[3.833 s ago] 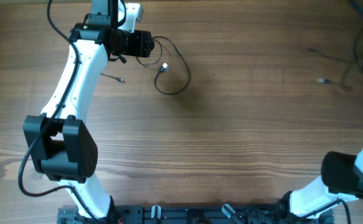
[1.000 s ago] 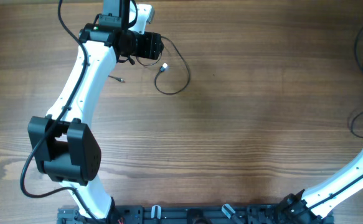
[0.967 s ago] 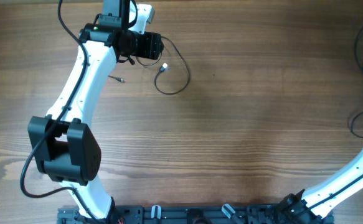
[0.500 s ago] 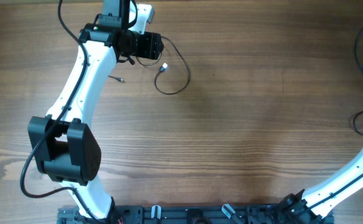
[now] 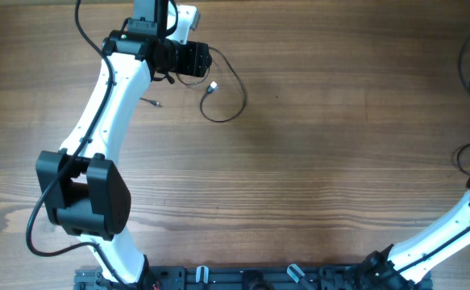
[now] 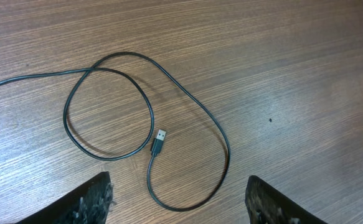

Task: Untangle cables

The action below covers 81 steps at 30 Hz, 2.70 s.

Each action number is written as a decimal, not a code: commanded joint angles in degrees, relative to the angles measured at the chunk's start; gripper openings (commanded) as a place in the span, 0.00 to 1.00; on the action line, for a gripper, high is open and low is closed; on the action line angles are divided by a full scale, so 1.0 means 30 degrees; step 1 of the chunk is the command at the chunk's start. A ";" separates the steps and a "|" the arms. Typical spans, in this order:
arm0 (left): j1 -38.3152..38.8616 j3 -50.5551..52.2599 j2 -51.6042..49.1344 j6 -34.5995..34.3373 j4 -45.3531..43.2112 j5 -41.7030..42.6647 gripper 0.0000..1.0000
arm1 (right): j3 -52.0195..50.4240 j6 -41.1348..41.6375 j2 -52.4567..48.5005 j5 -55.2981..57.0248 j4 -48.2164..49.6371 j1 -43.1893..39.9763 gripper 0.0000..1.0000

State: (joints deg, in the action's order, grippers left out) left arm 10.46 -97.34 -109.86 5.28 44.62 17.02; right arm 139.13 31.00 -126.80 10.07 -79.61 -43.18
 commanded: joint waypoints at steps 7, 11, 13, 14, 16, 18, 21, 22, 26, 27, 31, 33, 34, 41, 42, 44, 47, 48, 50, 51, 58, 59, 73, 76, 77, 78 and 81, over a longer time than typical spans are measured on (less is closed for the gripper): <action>0.0095 0.0044 0.1093 0.0590 0.0015 -0.0576 0.70 | 0.0219 -0.1617 0.3854 0.0138 -0.0299 0.2914 1.00; 0.0080 0.0044 0.1231 0.0605 0.0015 -0.1413 0.71 | 0.0219 -0.2652 0.4532 -0.0058 -0.0903 0.4459 1.00; 0.0080 0.0044 0.1304 0.0590 0.0015 -0.1829 0.71 | 0.0219 -0.3424 0.4707 -0.0678 -0.0918 0.5078 1.00; 0.0058 0.0044 0.1311 0.0590 0.0015 -0.2084 0.71 | 0.0219 -0.4073 0.4787 -0.1319 -0.0845 0.5413 1.00; 0.0036 0.0044 0.1413 0.0590 0.0080 -0.2528 0.71 | 0.0219 -0.4962 0.4940 -0.2361 -0.0750 0.6084 1.00; -0.0029 0.0044 0.1530 0.0590 0.0073 -0.2922 0.71 | 0.0219 -0.5807 0.5064 -0.3009 -0.0831 0.6768 1.00; -0.0160 0.0044 0.1843 0.0590 0.0044 -0.3949 0.73 | 0.0219 -0.6441 0.5209 -0.3111 -0.1180 0.7868 1.00; -0.0211 0.0044 0.1953 0.0583 0.0036 -0.4277 0.73 | 0.0219 -0.6637 0.5238 -0.3169 -0.1260 0.8240 1.00; -0.0546 0.0044 0.2412 0.0066 -0.0066 -0.4350 0.76 | 0.0219 -0.7963 0.5275 -0.4415 -0.1413 0.9763 1.00; -0.0619 0.0044 0.2499 0.0073 -0.0058 -0.4364 0.77 | 0.0219 -0.8247 0.5275 -0.4736 -0.1501 1.0149 1.00; -0.0954 0.0044 0.2659 0.0066 -0.0044 -0.4371 0.77 | 0.0211 -0.8349 0.5275 -0.4962 -0.1872 1.1701 1.00; -0.1195 0.0044 0.2659 -0.0080 -0.0015 -0.4422 0.78 | 0.0211 -0.8349 0.5275 -0.4954 -0.1938 1.2604 1.00; -0.1333 0.0044 0.2659 -0.0284 0.0000 -0.4510 0.77 | 0.0211 -0.8349 0.5275 -0.4947 -0.1938 1.3049 1.00; -0.2827 0.0044 0.2769 -0.1239 0.0160 -0.4605 0.77 | 0.0211 -0.8247 0.5268 -0.4510 -0.2011 1.5540 1.00; -0.3053 0.0044 0.2783 -0.1530 0.0168 -0.4554 0.77 | 0.0211 -0.8065 0.5268 -0.4510 -0.2047 1.5795 1.00; -0.3439 0.0044 0.2834 -0.1574 0.0233 -0.4197 0.77 | 0.0211 -0.7686 0.5253 -0.4473 -0.2069 1.6276 1.00; -0.3869 0.0044 0.2841 -0.1574 0.0175 -0.2441 0.78 | 0.0211 -0.7628 0.5217 -0.4051 -0.2040 1.6976 1.00; -0.3993 0.0044 0.2834 -0.1574 0.0146 -0.1814 0.78 | 0.0211 -0.7614 0.5202 -0.3796 -0.2033 1.7143 1.00; -0.4080 0.0044 0.2834 -0.1574 0.0146 -0.1472 0.78 | 0.0211 -0.7606 0.5115 -0.3359 -0.1989 1.7631 1.00; -0.4080 0.0044 0.2834 -0.1566 0.0138 -0.1486 0.78 | 0.0211 -0.7621 0.5078 -0.3359 -0.1967 1.7843 1.00; -0.4080 0.0051 0.2834 -0.1647 0.0080 -0.1501 0.77 | 0.0211 -0.6819 0.4240 -0.3351 -0.1545 1.9300 1.00; -0.4124 0.0051 0.2834 -0.1647 0.0066 -0.1603 0.78 | 0.0211 -0.6674 0.3963 -0.3381 -0.1435 1.9569 1.00; -0.6543 0.0051 0.2834 -0.2557 0.0095 -0.3104 0.71 | 0.0211 -0.5974 -0.0138 -0.3373 0.1056 2.3001 1.00; -0.6470 0.0051 0.2834 -0.2339 0.0160 -0.4444 0.72 | 0.0211 -0.5960 -0.1180 -0.3373 0.2368 2.3722 1.00; -0.6448 0.0051 0.2834 -0.2339 0.0146 -0.4524 0.73 | 0.0211 -0.5821 -0.1537 -0.3388 0.2834 2.3941 1.00; -0.6455 0.0051 0.2834 -0.2346 0.0131 -0.4503 0.75 | 0.0211 -0.5770 -0.1931 -0.3381 0.3424 2.4239 1.00; -0.6455 0.0051 0.2769 -0.2324 0.0131 -0.4503 0.75 | 0.0211 -0.5778 -0.2965 -0.3373 0.4867 2.4975 1.00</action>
State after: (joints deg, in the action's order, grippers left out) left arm -9.13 -97.34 -103.24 -1.30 45.01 5.32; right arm 139.13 12.67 -131.90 -0.97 -67.70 29.39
